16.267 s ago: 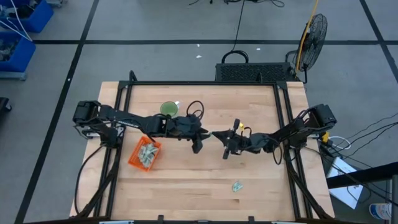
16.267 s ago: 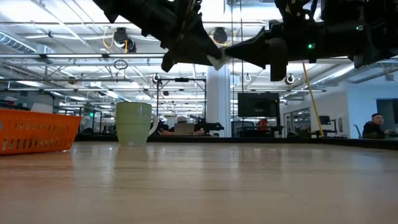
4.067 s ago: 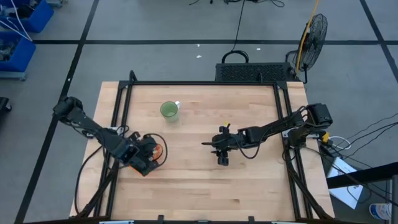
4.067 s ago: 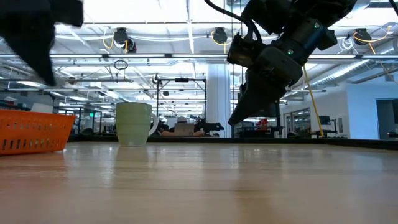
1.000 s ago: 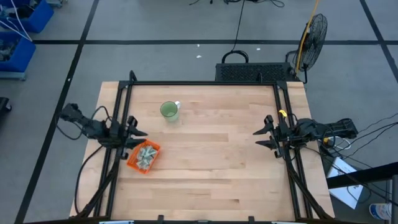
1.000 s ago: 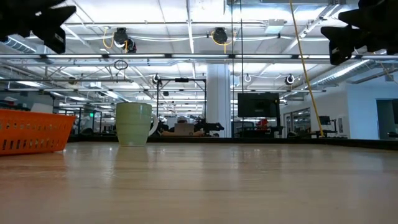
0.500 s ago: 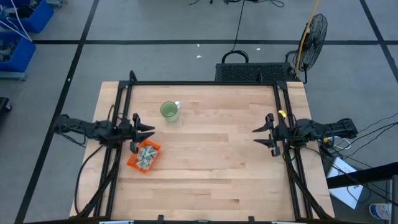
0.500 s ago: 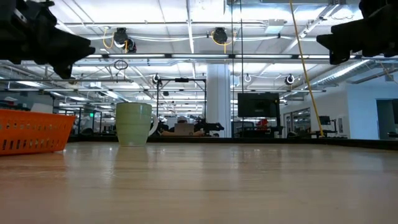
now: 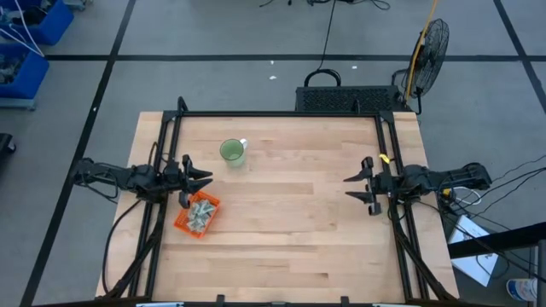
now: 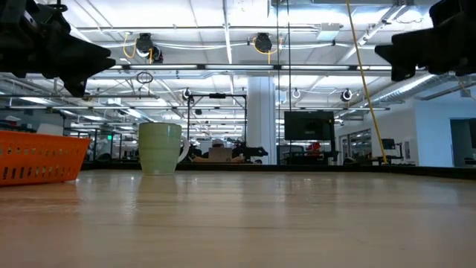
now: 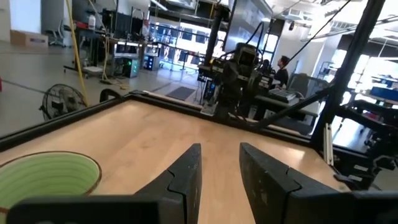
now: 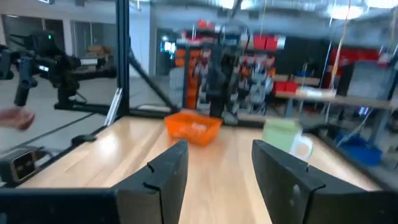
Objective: Pick and place Stevia / Truvia into bins
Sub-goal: Return to Home Position
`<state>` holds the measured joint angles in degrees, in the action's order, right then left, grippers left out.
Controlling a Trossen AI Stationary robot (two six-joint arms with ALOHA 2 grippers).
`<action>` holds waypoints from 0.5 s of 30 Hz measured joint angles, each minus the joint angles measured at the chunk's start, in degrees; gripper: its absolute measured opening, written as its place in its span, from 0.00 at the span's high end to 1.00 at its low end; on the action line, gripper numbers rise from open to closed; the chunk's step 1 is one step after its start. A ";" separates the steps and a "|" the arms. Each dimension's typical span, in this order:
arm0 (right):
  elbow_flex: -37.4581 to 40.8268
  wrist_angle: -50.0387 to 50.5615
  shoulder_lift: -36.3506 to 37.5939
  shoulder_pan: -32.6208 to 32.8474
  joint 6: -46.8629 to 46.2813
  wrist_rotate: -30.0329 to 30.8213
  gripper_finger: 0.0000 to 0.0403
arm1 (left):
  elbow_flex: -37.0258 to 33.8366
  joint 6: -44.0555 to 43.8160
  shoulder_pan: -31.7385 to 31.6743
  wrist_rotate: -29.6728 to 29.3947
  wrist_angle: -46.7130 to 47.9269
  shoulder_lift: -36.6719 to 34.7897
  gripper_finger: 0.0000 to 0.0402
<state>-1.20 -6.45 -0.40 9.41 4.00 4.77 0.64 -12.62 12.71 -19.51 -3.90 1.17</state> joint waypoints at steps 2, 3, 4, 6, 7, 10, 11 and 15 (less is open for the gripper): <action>0.03 -1.12 0.04 -0.29 2.11 0.47 0.57 | 0.00 0.19 0.00 0.00 -0.02 0.00 0.72; 0.07 -1.73 0.02 -0.33 2.29 1.50 0.57 | 0.00 0.25 0.00 -0.01 -0.03 -0.01 0.72; 0.07 -1.14 -0.06 -0.33 2.12 2.74 0.57 | 0.00 0.25 0.00 -0.02 -0.05 -0.02 0.72; 0.10 -0.39 -0.12 -0.33 0.96 6.15 0.58 | 0.00 0.28 0.00 -0.02 -0.05 -0.02 0.72; 0.13 0.06 -0.06 -0.32 -0.11 8.01 0.57 | 0.00 0.27 0.00 -0.02 -0.07 -0.02 0.72; 0.14 2.33 -0.28 -0.33 -2.50 11.72 0.57 | 0.00 0.24 0.00 -0.02 -0.09 -0.02 0.72; 0.14 2.19 -0.54 -0.33 -2.70 11.72 0.58 | 0.00 0.26 0.00 -0.02 -0.09 0.00 0.72; 0.20 2.17 -0.98 -0.33 0.58 11.69 0.57 | 0.00 0.24 0.00 -0.04 -0.09 0.00 0.72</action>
<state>-0.99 -4.28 -1.38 9.08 4.58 16.46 0.64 -12.38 12.71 -19.55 -3.99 1.17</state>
